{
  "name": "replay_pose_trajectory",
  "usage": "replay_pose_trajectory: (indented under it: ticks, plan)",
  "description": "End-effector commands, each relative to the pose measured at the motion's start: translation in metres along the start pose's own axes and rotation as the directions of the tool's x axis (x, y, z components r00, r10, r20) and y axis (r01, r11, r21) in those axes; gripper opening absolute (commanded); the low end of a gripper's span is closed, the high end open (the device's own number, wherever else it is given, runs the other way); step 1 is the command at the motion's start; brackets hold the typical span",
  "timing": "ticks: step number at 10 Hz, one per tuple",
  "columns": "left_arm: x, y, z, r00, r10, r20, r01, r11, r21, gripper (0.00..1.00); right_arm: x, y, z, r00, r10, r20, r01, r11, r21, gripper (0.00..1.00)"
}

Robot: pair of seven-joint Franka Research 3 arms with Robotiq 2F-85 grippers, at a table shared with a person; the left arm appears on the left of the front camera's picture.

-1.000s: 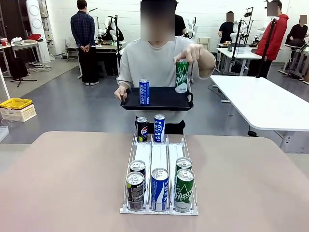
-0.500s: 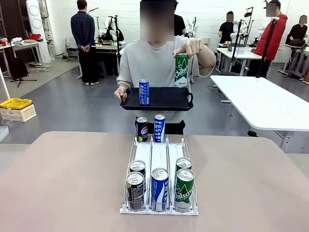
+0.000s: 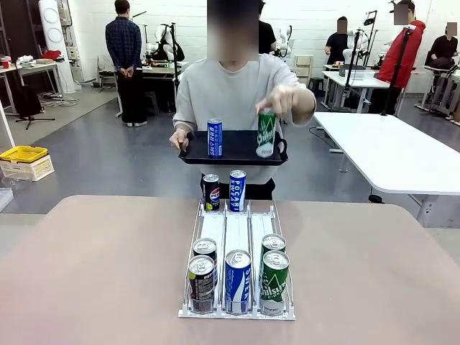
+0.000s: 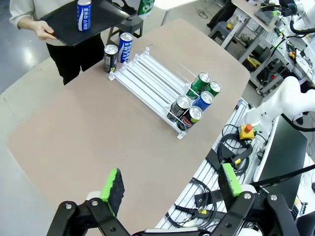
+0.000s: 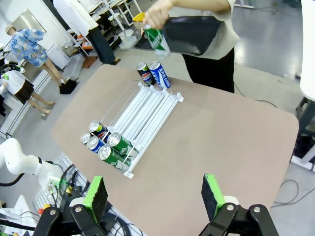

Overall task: Retrieve and hand over the desired beverage to the person.
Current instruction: Pick up another can of the same type that the person held from the Automatic Can Dispenser.

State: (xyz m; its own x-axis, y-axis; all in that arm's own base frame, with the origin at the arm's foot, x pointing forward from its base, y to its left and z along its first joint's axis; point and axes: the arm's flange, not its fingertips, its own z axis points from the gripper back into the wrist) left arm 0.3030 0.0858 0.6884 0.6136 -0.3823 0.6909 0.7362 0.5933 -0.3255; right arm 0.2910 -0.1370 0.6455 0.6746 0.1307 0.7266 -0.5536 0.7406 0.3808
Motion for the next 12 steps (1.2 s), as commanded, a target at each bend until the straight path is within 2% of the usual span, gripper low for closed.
replay_pose_trajectory:
  ticks: [1, 12]
  plan:
    - [0.0, 0.0007, 0.0017, 1.0, -0.02, 0.012, 0.02, 1.0, -0.011, 1.0, 0.0019, -0.0009, -0.0011, 1.0, 0.015, 0.015, -0.016, 1.0, 0.027, 1.0]
    - [0.0, 0.0007, 0.0017, 1.0, -0.02, 0.012, 0.02, 1.0, -0.011, 1.0, 0.0019, -0.0009, -0.0011, 1.0, 0.015, 0.015, -0.016, 1.0, 0.027, 1.0]
